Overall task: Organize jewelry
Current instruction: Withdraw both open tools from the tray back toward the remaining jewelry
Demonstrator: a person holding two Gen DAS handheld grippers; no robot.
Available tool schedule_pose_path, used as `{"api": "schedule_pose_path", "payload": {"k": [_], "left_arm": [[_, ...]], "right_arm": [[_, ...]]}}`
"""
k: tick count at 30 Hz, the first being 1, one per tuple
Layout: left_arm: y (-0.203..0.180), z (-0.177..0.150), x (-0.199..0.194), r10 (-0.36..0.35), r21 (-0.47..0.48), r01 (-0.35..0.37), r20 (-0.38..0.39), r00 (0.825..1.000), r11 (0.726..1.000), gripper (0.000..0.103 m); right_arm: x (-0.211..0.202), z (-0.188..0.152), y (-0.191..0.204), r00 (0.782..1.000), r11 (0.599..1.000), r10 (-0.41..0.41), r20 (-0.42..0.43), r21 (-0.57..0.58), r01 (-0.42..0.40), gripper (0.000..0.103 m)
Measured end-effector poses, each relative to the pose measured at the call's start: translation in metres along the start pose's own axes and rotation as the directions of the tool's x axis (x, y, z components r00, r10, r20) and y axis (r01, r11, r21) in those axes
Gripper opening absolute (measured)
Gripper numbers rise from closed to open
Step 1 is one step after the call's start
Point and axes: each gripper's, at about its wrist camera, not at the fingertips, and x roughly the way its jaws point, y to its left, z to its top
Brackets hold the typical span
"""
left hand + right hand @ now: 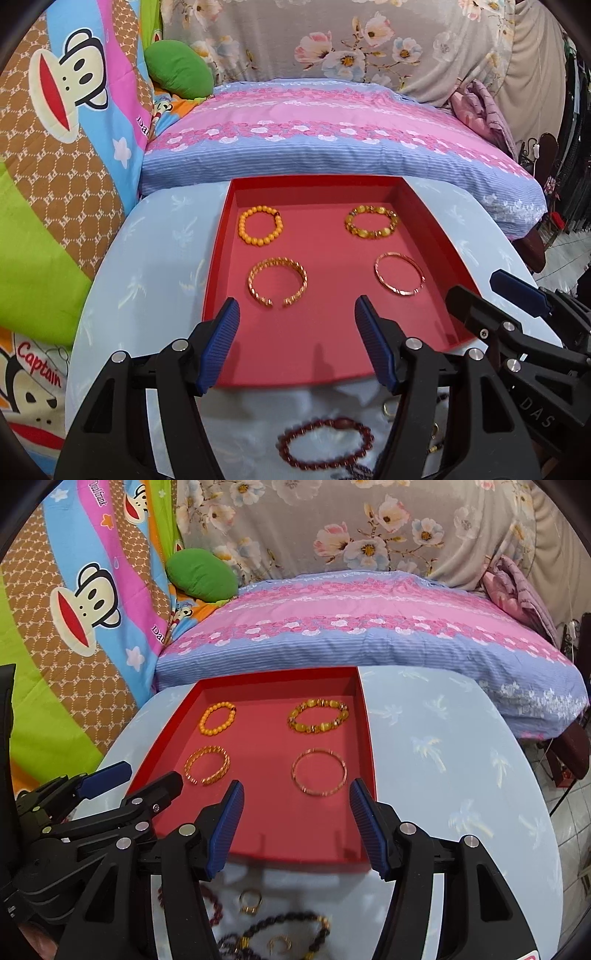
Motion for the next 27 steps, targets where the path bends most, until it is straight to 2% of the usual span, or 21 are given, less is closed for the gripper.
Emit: {"api": "schedule_pose_path", "payload": {"k": [8,13,20,27], "left_arm": [[-0.012,-0.031,-0.025,-0.001,0.011,0.0,0.009,1.0,1.0,0.061],[-0.021,-0.055,-0.033,0.023,0.042,-0.024,0.016,1.0,0.999,0.063],[-0.014,-0.081,-0.026,0.036,0.002,-0.036,-0.022,0.999,0.999,0.063],[0.004,-0.095,-0.004,0.058,-0.034,-0.061,-0.08,0.995,0.998,0.063]], "right_arm": [[-0.028,-0.035,-0.006,1.0,0.999,0.021,-0.012,0.036,-0.021,0.058],[-0.037,-0.06,-0.01,1.0,0.999,-0.005,-0.02,0.039,0.006,0.058],[-0.026,-0.09,-0.019,0.996,0.998,-0.051,-0.076,0.041,0.054,0.058],[-0.01,-0.101,-0.022,0.991,0.996,-0.083,-0.103,0.034,0.087,0.056]]}}
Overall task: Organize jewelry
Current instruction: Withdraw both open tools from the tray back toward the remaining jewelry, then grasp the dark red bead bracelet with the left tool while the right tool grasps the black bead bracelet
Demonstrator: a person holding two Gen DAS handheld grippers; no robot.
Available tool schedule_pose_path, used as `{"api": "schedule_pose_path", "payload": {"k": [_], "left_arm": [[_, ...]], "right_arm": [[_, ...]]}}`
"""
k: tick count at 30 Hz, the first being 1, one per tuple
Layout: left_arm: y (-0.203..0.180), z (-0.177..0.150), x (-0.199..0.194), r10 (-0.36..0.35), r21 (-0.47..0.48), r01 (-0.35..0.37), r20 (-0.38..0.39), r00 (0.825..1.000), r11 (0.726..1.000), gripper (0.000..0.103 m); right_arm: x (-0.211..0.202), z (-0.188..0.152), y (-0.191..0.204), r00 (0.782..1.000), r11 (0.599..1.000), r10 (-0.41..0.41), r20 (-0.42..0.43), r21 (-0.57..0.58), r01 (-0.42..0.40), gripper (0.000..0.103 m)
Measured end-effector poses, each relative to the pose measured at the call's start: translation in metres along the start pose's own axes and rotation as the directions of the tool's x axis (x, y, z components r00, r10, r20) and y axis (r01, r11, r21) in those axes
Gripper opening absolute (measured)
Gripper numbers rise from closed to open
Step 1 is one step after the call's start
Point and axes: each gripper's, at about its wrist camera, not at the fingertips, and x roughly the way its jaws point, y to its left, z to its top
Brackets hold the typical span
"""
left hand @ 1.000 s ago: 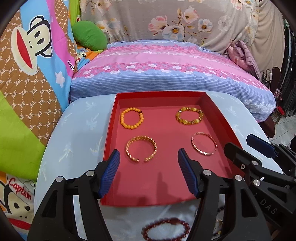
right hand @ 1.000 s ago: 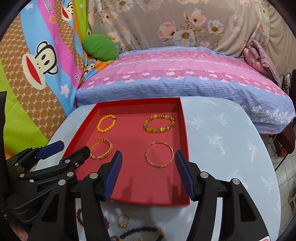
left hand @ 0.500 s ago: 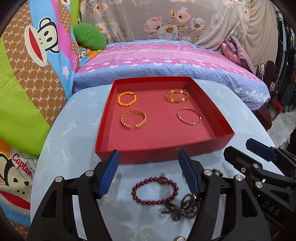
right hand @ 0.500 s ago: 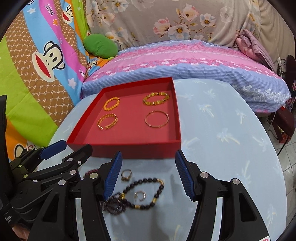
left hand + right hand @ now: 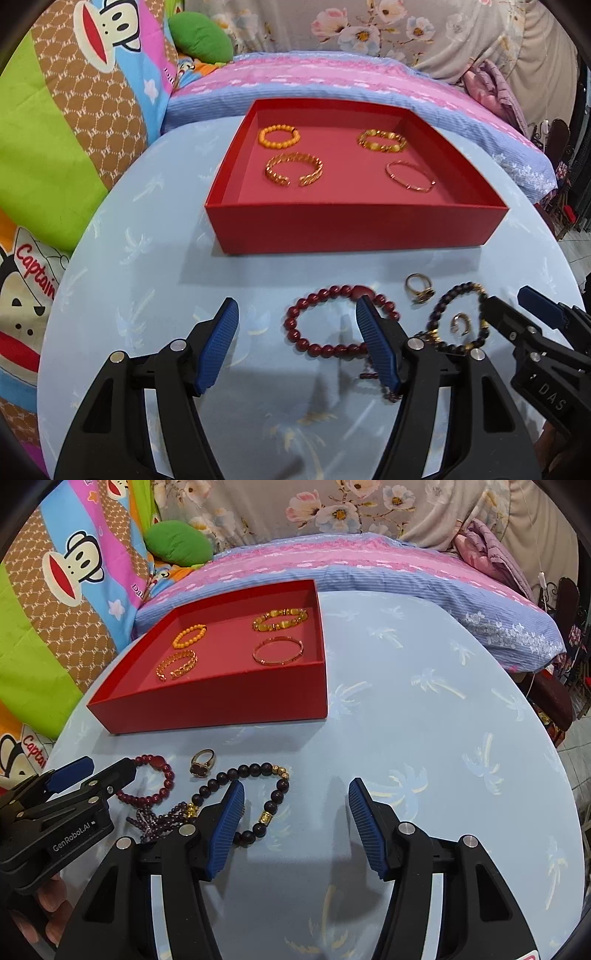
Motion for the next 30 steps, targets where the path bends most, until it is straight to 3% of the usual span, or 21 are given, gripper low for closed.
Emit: {"api": "schedule_pose_path", "payload": {"k": [23,26,30], "left_arm": [[0.005,-0.006,0.014,0.03,-0.001,-0.03,-0.012,0.999,1.0,0.062],[0.003,-0.006,0.014,0.024,0.007,-0.024,-0.009,1.0,1.0,0.058],[-0.003,-0.007,0.011,0.01,0.03,-0.01,-0.002,1.0,1.0,0.044]], "right_arm": [[0.01,-0.007,0.009,0.997,0.996,-0.078,-0.011,-0.046,0.077,0.03],[0.008,-0.009,0.009,0.997,0.996,-0.073,-0.01,-0.046,0.073,0.022],[0.006,-0.011,0.009,0.998,0.997,-0.064,-0.012,-0.053,0.063,0.012]]}}
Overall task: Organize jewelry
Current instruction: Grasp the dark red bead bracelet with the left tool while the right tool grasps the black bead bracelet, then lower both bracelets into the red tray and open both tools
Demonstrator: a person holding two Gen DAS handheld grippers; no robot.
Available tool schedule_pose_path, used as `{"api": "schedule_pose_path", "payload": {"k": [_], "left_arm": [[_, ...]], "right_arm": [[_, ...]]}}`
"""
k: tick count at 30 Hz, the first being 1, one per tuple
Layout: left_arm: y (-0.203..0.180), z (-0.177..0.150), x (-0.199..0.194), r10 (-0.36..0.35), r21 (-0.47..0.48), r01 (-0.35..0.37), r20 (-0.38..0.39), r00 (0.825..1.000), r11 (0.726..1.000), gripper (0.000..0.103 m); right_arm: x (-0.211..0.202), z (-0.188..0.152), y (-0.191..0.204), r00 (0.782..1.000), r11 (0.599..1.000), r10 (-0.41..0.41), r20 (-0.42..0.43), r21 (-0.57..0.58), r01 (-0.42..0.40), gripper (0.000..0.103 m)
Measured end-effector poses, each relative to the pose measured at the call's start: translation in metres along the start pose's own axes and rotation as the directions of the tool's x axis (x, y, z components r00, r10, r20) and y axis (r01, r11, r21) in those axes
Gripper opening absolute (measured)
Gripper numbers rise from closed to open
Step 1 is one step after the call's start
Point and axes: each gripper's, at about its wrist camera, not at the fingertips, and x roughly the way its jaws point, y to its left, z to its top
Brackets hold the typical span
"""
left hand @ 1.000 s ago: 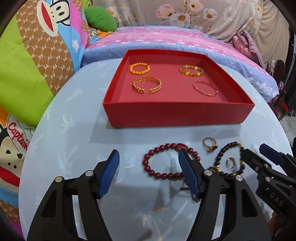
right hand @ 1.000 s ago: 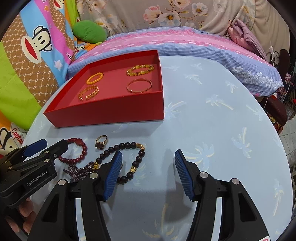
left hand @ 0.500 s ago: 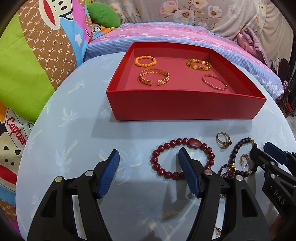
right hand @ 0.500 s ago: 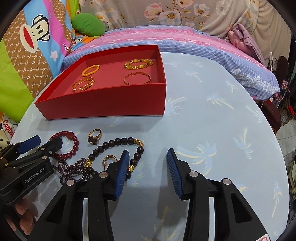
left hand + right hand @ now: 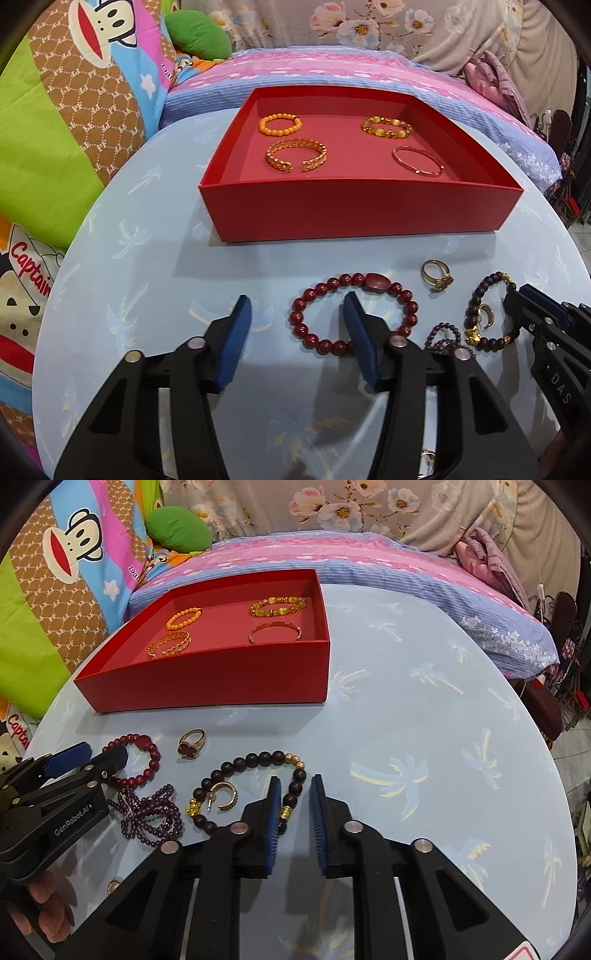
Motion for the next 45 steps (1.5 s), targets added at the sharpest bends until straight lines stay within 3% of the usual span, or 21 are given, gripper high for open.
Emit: {"api": "schedule_pose_path", "payload": {"k": [9,17,27,36,45], "left_arm": [[-0.007,-0.004,-0.006,-0.042,0.026,0.042,0.004,0.999,0.999,0.008],[-0.008,-0.006,-0.018,-0.074,0.015,0.074,-0.001,0.997,0.997,0.007],[-0.008,0.017,-0.049,-0.131,0.01,0.131,0.036,0.991,0.991,0.007],[-0.023,0.062,-0.087,-0.158,0.077,0.149,0.138,0.978,0.986,0.007],[-0.024,0.125,-0.096,-0.202,0.058,0.194,0.229,0.952,0.979,0.007]], "right_arm": [[-0.007,-0.007,-0.003,1.0,1.0,0.024,-0.013,0.006,-0.024,0.009],[-0.013,-0.008,-0.013,0.996,0.995,0.078,-0.031,0.063,-0.076,0.008],[-0.039,0.011,-0.01,0.993,0.992,0.113,0.037,0.049,-0.114,0.008],[-0.068,0.059,-0.004,0.978,0.988,0.152,0.142,0.017,-0.156,0.008],[-0.063,0.124,0.008,0.957,0.977,0.206,0.203,0.01,-0.212,0.008]]}}
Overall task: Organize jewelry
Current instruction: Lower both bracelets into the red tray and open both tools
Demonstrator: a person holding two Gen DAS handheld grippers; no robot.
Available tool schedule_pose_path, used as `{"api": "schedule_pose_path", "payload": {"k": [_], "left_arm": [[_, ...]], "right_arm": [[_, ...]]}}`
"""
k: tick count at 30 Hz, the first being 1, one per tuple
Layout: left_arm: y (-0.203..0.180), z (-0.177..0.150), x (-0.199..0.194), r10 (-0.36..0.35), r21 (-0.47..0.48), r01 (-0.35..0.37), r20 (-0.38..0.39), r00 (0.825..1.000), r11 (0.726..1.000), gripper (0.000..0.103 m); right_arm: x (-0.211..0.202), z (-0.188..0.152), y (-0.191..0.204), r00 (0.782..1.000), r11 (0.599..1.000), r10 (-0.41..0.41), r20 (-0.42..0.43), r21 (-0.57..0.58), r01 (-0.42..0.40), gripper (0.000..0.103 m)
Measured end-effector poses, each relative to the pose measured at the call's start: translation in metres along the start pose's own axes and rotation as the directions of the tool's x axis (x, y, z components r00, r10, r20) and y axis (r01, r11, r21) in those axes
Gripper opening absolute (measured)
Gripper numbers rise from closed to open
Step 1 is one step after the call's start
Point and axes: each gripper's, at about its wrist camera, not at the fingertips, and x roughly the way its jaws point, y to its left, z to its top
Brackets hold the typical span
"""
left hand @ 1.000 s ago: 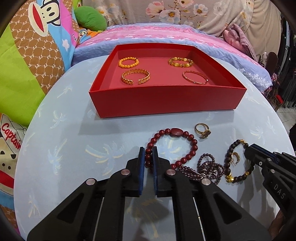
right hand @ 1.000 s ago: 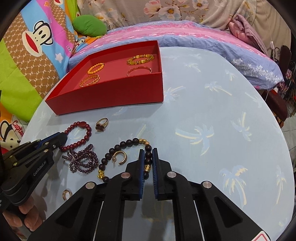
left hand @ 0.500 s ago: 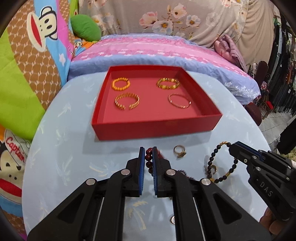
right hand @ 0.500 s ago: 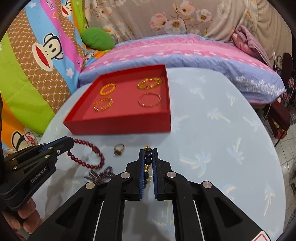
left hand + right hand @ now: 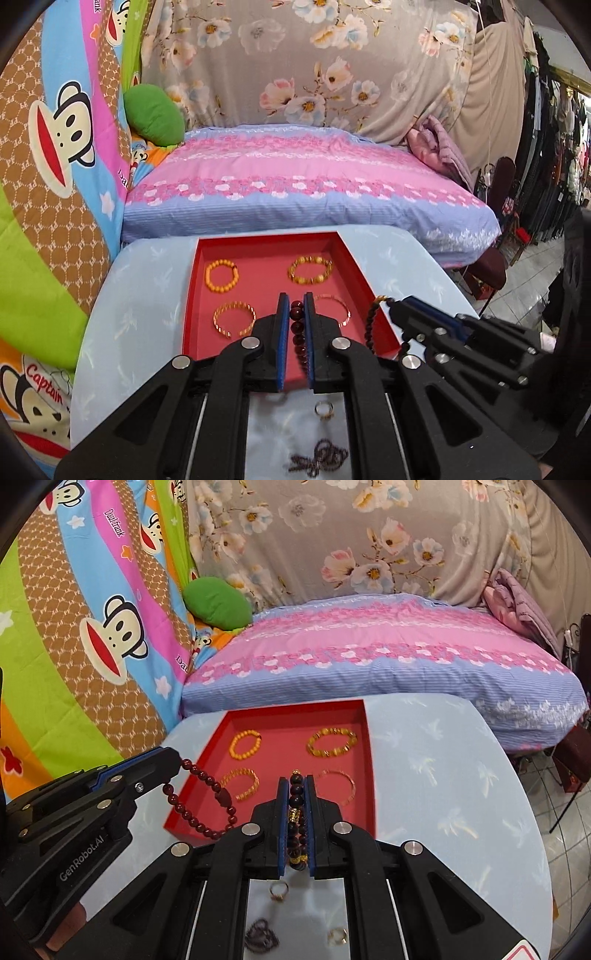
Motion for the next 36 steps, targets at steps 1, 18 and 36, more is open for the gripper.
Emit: {"api": "schedule_pose_path", "payload": {"k": [1,18,36], "left_arm": [[0.002,0.004,0.005,-0.005,-0.009,0.005,-0.002,1.0,1.0,0.007],[0.053,-0.05,0.104,0.022,-0.083,-0.038,-0.192,0.981,0.996,0.008],[0.061,-0.063,0.091,0.162,-0.058,-0.171,-0.14,0.977,0.984,0.047]], "right_arm": [[0.006,0.005,0.0,1.0,1.0,0.01,-0.005,0.007,-0.01,0.008],[0.097,-0.031,-0.026,0.982,0.996,0.002,-0.187,0.093,0.015,0.008],[0.076,-0.043,-0.018,0.991,0.997,-0.069,-0.117,0.039,0.074,0.041]]}}
